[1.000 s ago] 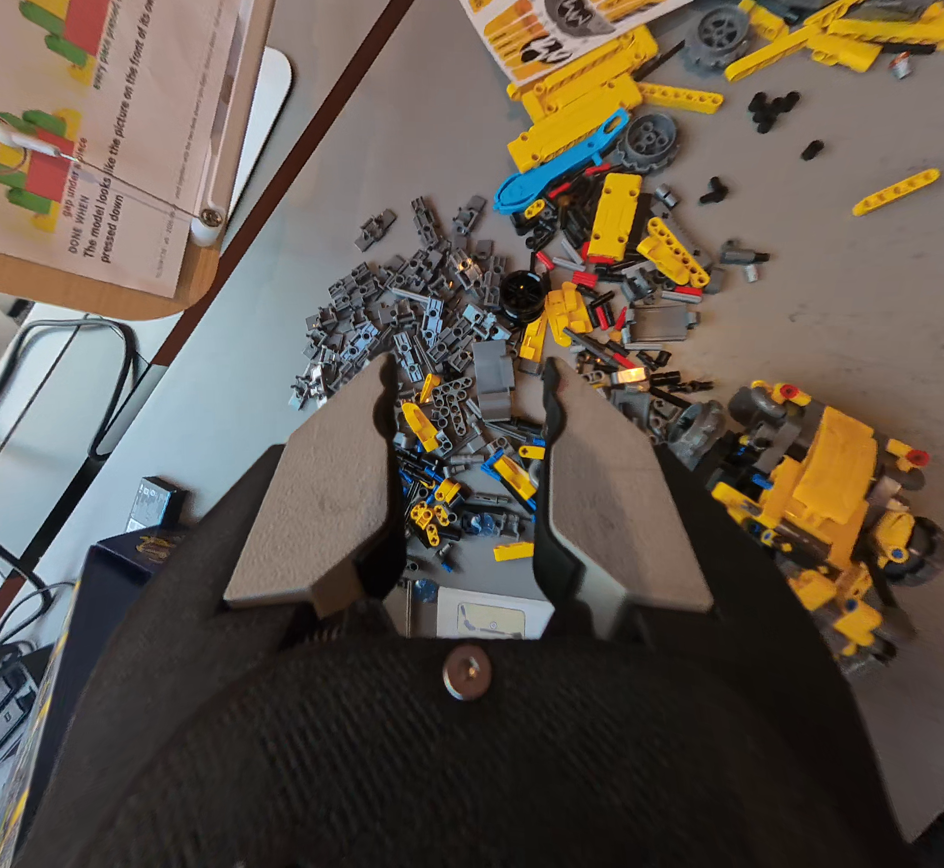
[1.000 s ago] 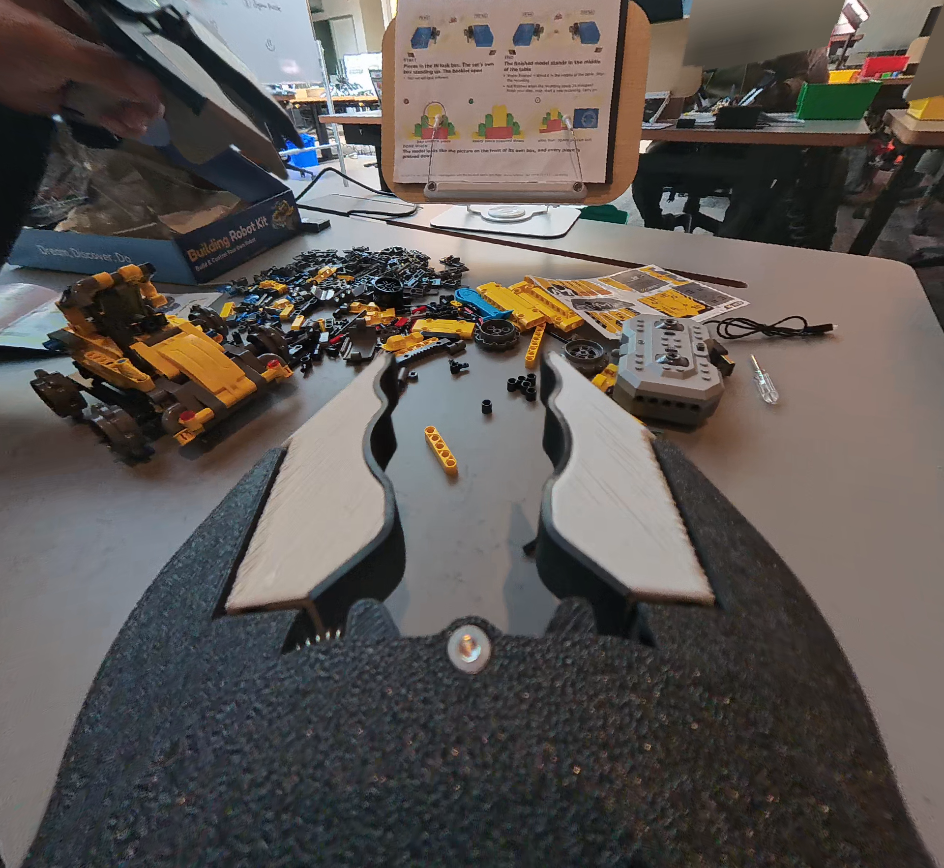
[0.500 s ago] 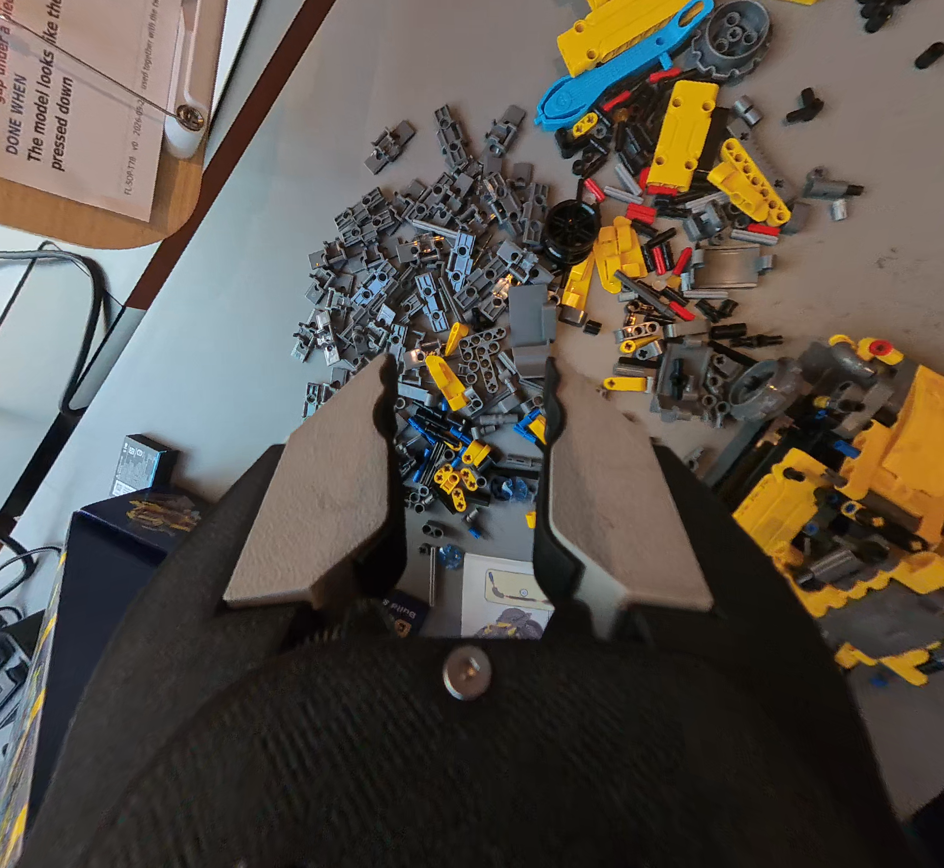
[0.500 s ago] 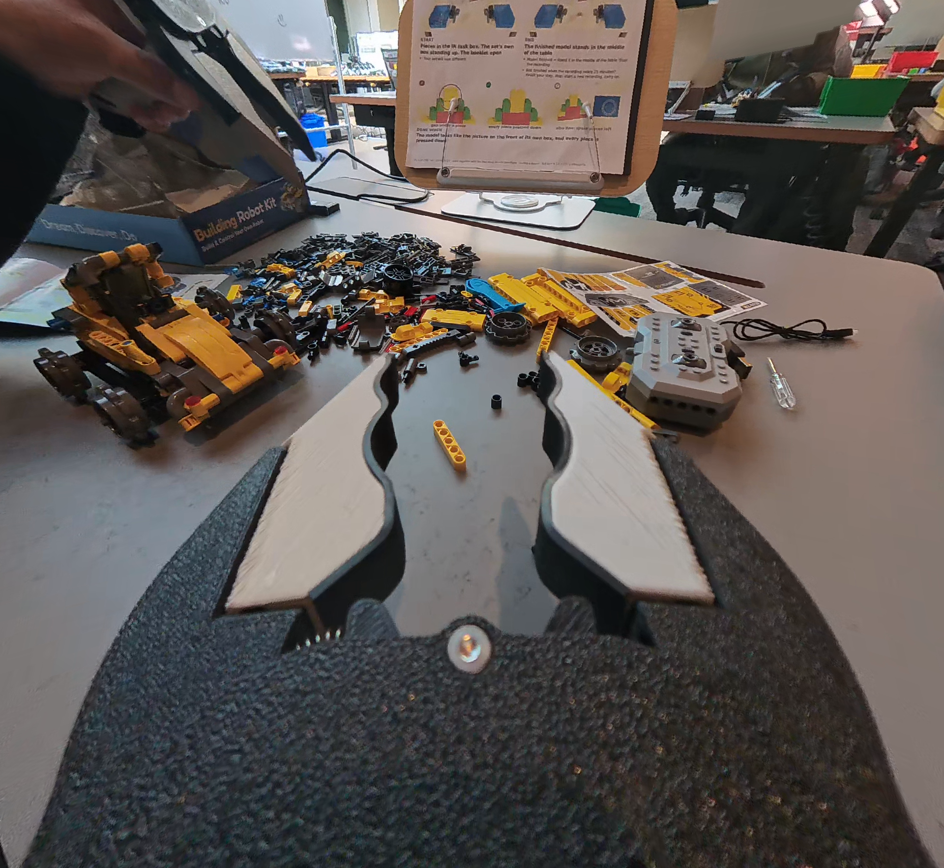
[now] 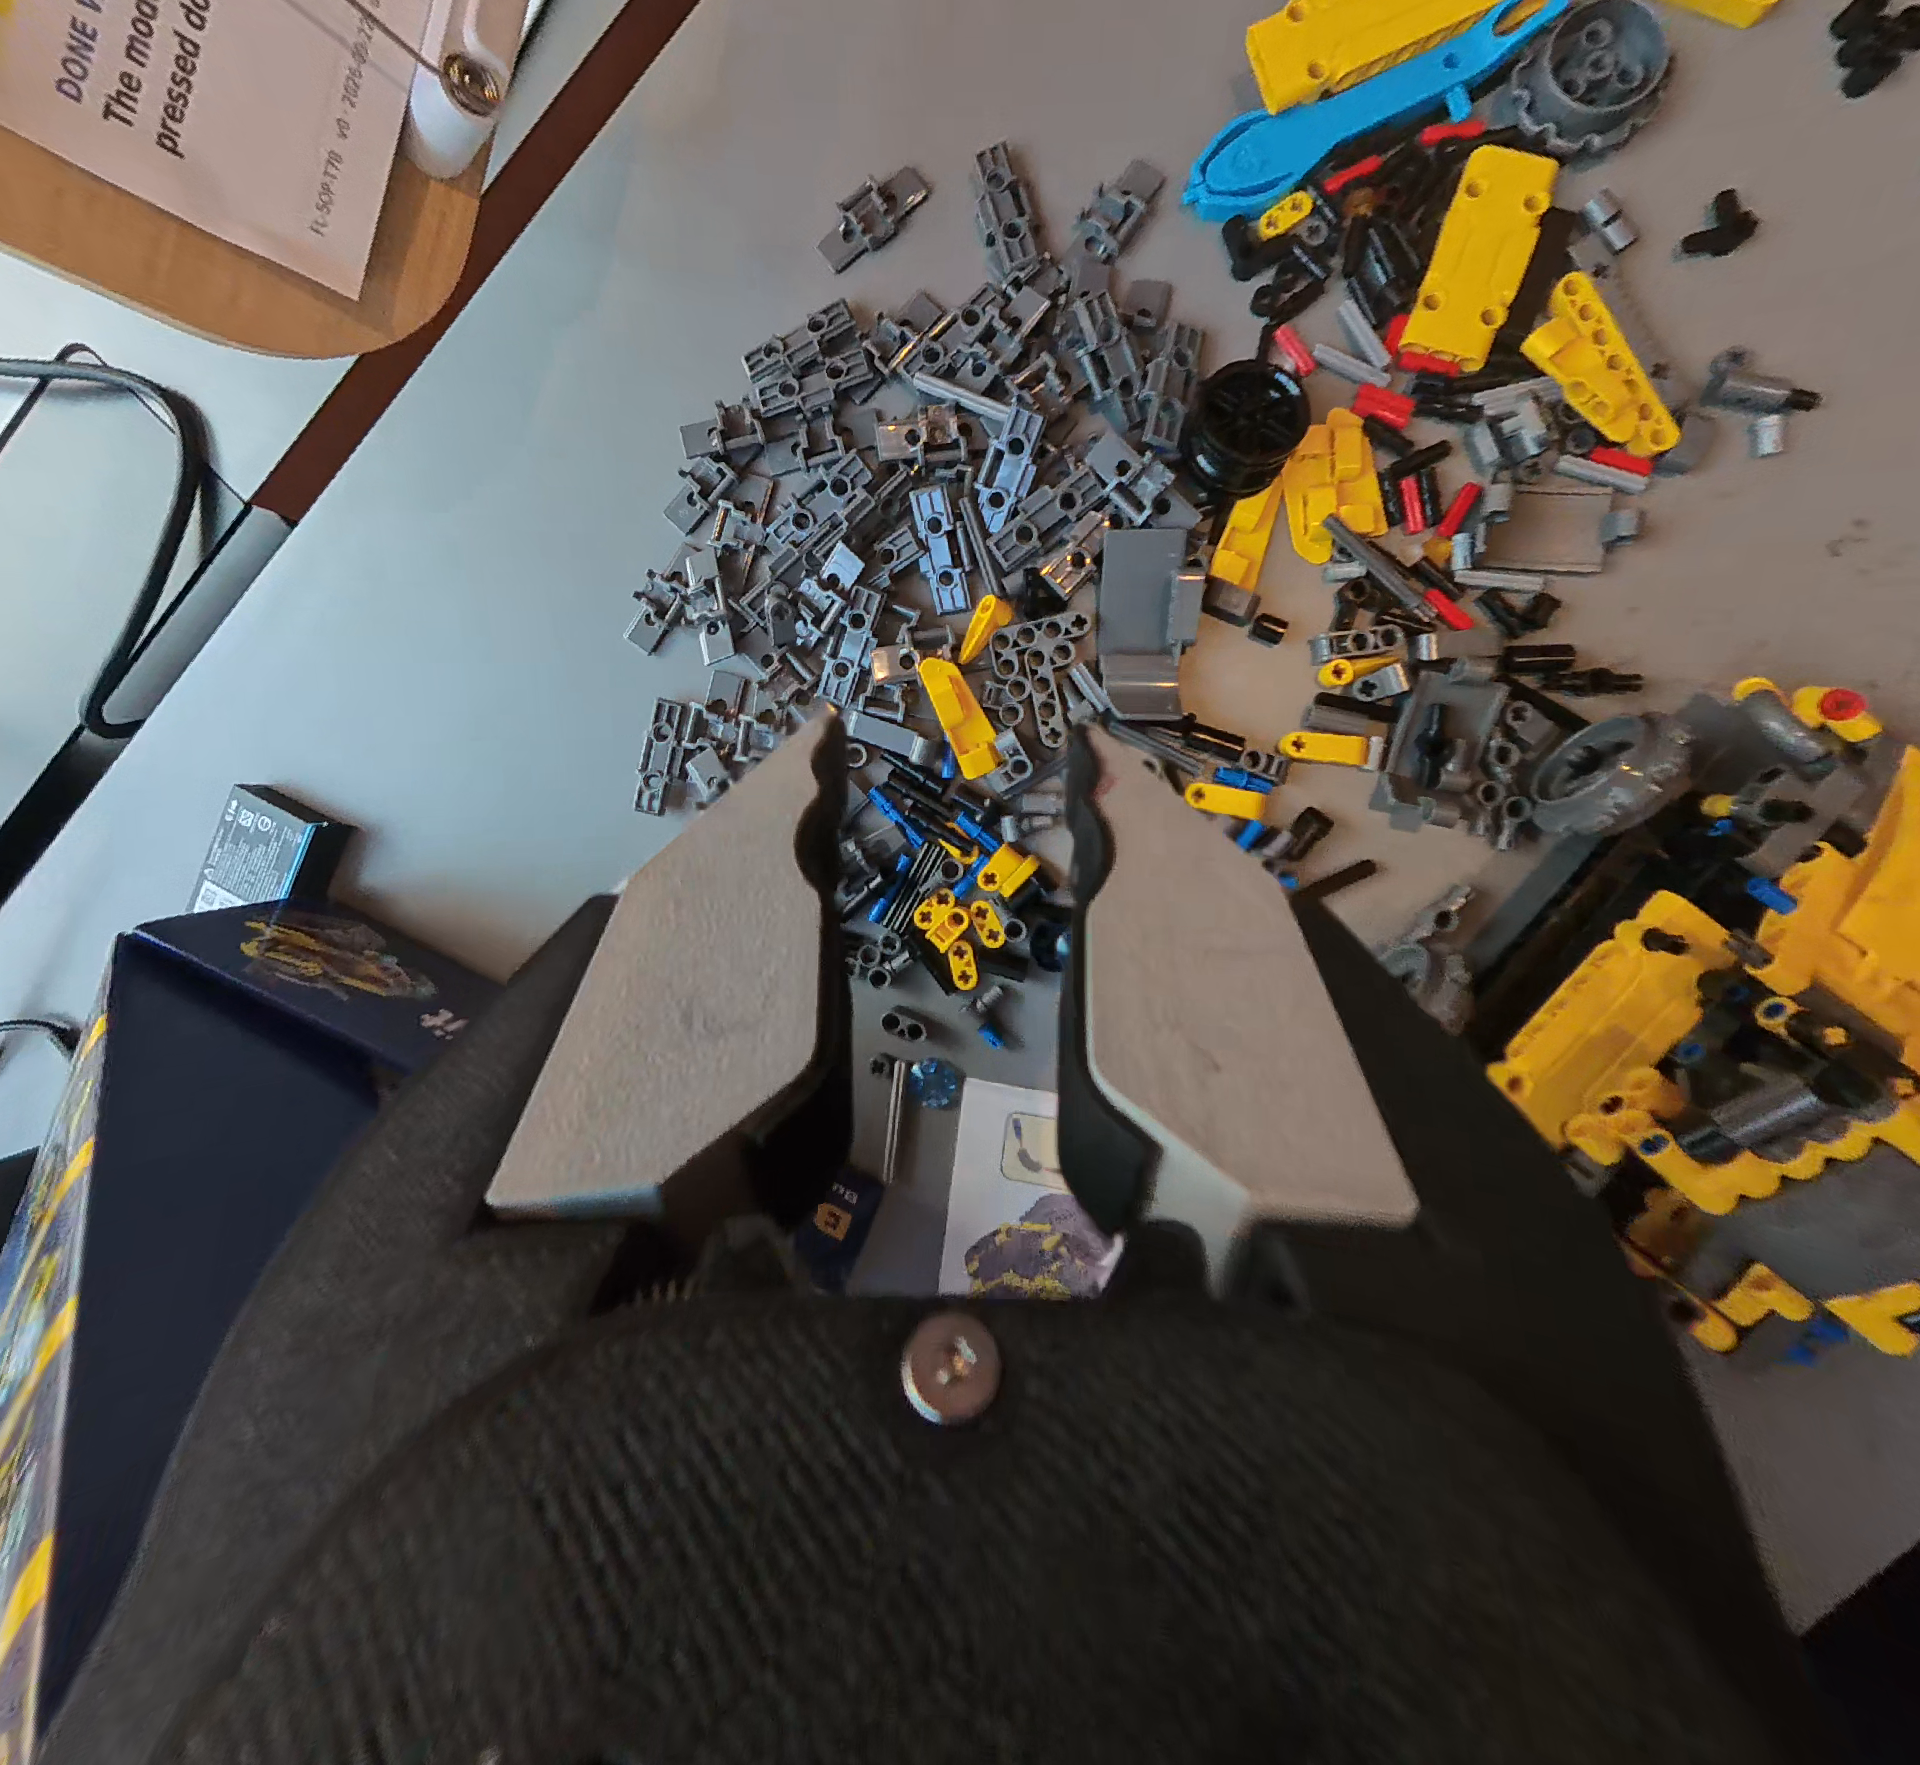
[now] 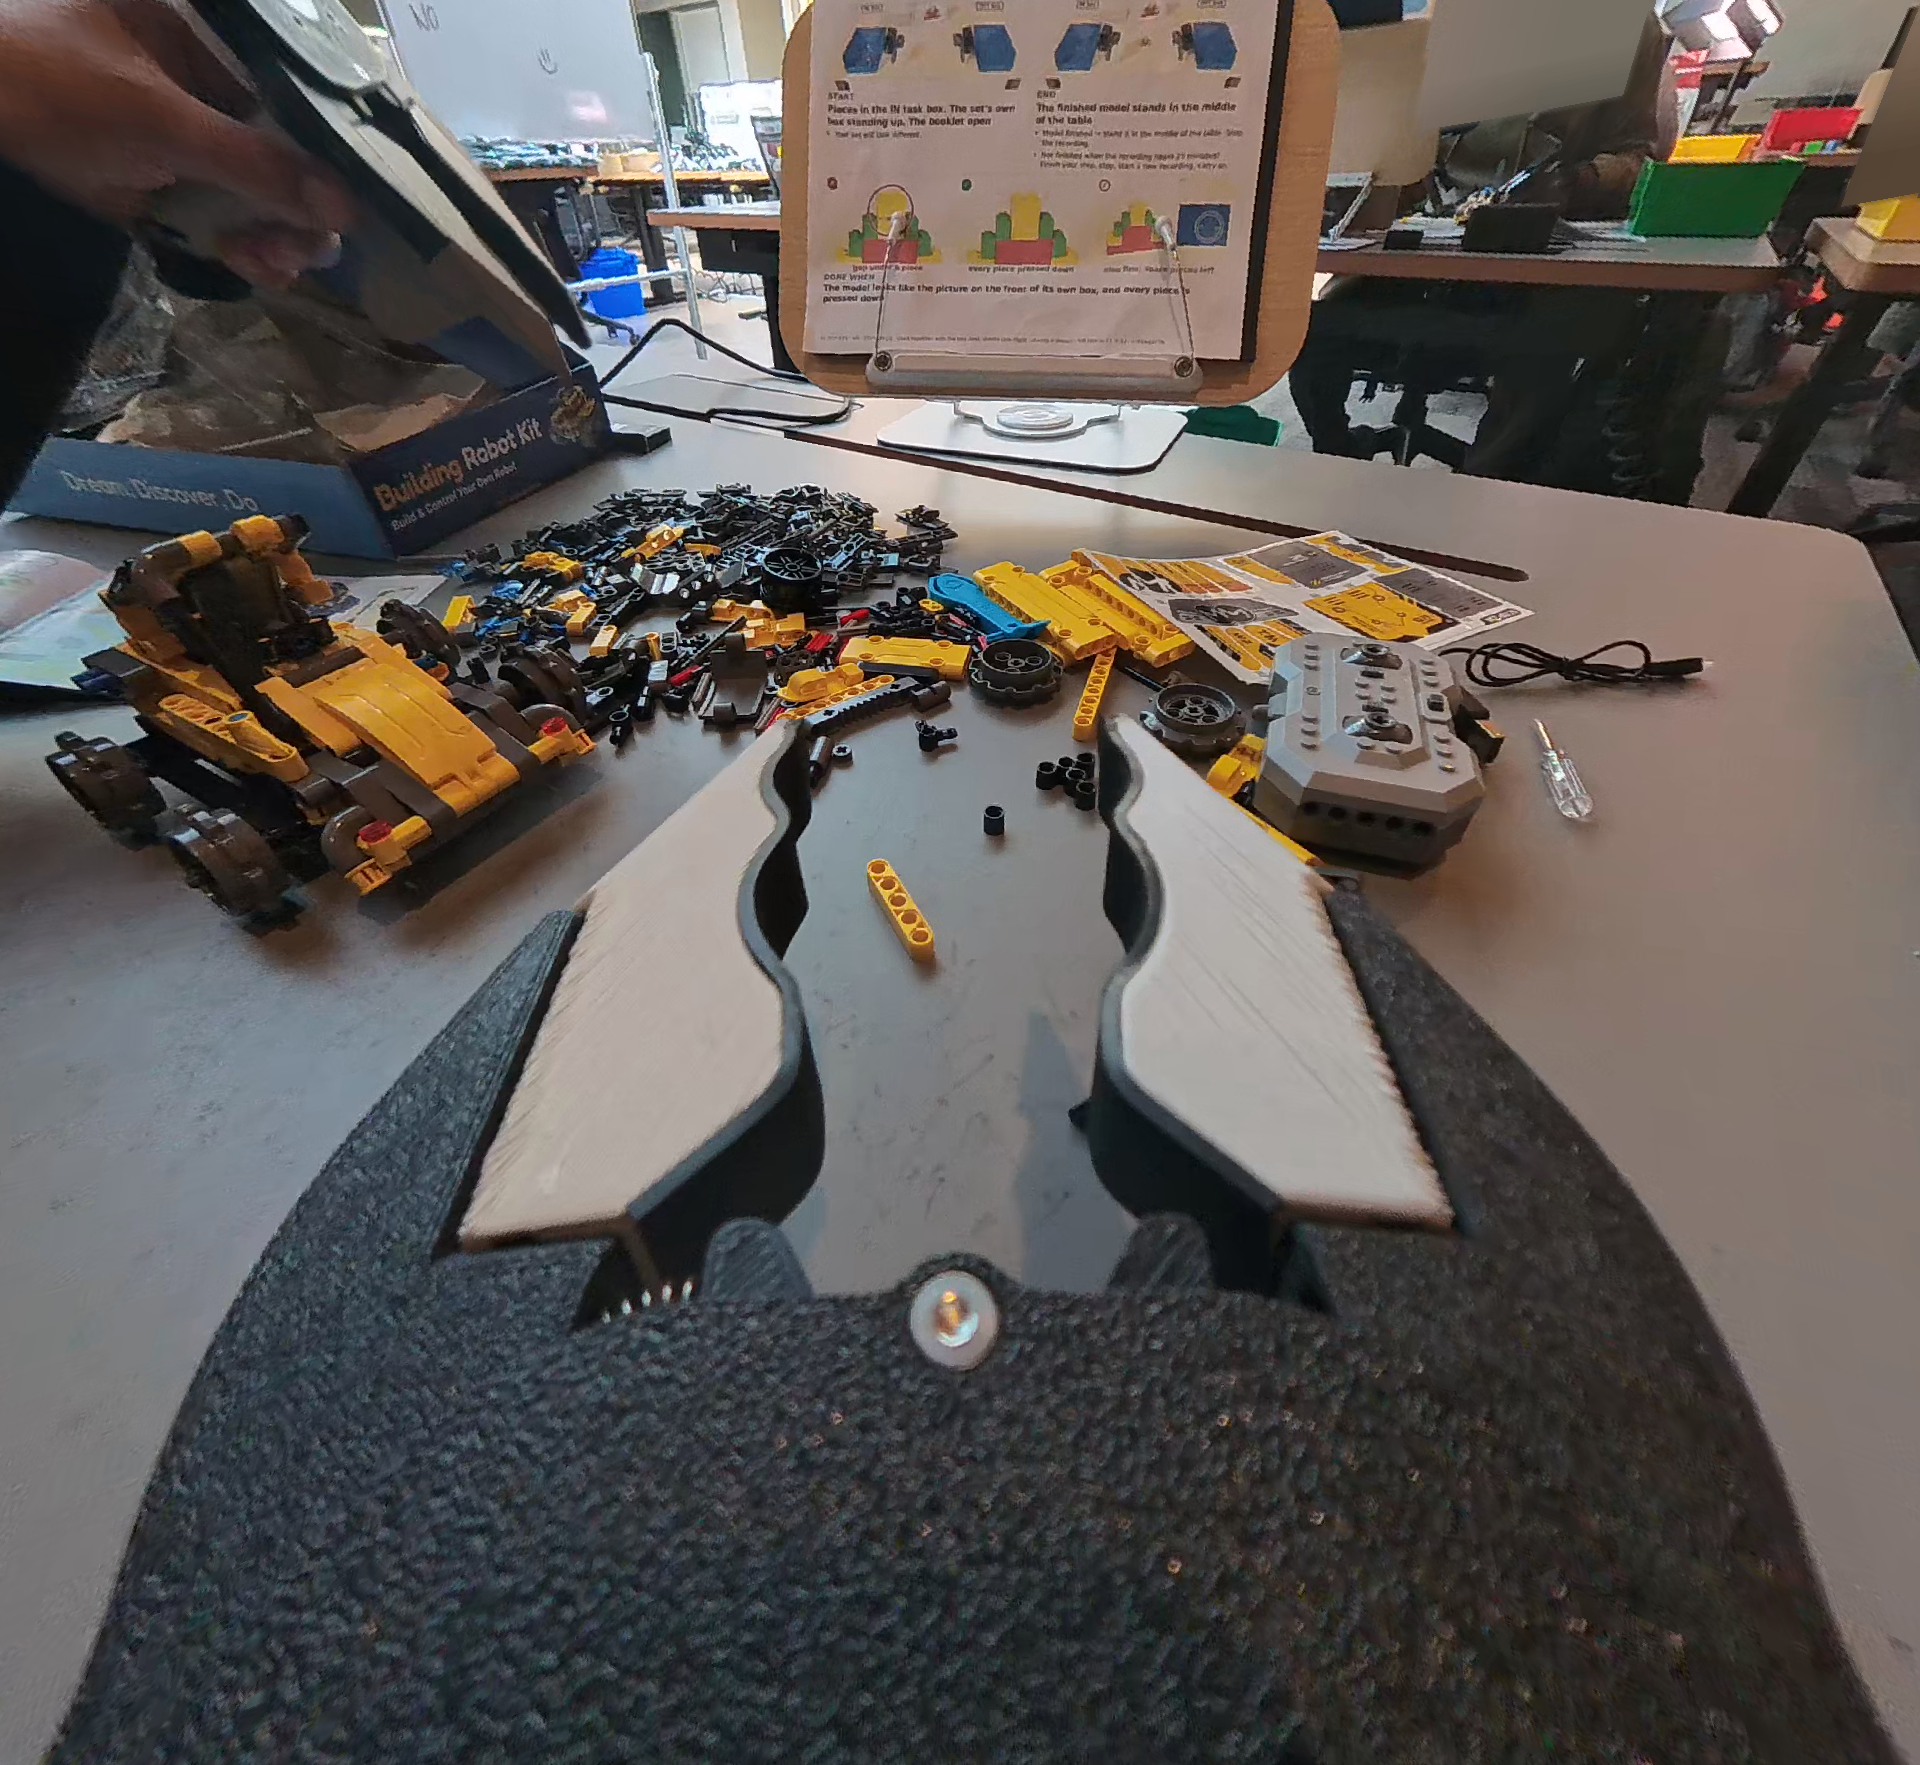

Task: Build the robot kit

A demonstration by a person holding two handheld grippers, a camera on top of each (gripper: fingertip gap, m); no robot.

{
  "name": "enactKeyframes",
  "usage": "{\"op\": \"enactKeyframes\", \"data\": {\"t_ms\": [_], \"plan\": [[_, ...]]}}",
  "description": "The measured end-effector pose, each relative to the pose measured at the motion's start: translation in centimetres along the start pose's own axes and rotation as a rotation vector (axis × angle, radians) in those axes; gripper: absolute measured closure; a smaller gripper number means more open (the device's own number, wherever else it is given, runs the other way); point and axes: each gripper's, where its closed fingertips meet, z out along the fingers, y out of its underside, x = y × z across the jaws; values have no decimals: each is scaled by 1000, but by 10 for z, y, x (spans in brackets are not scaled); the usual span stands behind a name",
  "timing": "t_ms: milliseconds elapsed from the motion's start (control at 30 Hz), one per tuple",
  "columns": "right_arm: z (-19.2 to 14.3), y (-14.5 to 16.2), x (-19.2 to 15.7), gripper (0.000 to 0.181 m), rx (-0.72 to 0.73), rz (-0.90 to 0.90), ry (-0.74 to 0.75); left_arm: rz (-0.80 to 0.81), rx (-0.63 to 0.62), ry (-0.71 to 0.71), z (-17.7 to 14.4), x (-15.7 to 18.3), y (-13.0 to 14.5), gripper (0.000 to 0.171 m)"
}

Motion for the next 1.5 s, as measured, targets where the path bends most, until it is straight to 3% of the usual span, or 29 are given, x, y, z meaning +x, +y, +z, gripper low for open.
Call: {"op": "enactKeyframes", "data": {"t_ms": [167,233,367,400,500,567,667,767,967,1100,1300,1500], "plan": [[0,0,0,126,-2,-2,5,-19,-33,-20,9,-6,6,155],[0,0,0,126,-3,-4,6,-15,-65,-26,12,-10,13,171],[-1,0,2,126,2,-2,14,9,-119,7,18,-8,26,171],[-1,0,2,126,4,-1,16,7,-123,7,19,-9,27,170],[-1,-1,3,127,6,3,18,-19,-135,1,21,-12,29,142],[-1,0,3,126,4,2,18,-46,-114,-34,24,-20,25,143],[-1,0,3,127,1,-1,20,-137,-93,37,38,-16,22,162],[-1,0,3,127,1,-1,21,-189,-169,-40,54,-33,36,146],[-1,0,3,127,0,2,20,-223,-204,-30,62,-36,47,120],[-1,0,3,127,-1,0,22,-213,-270,-46,69,-38,59,117],[-1,0,3,127,2,3,21,-190,-236,18,74,-23,49,114],[-1,0,3,127,0,8,16,-120,-299,44,85,-12,57,125]]}}
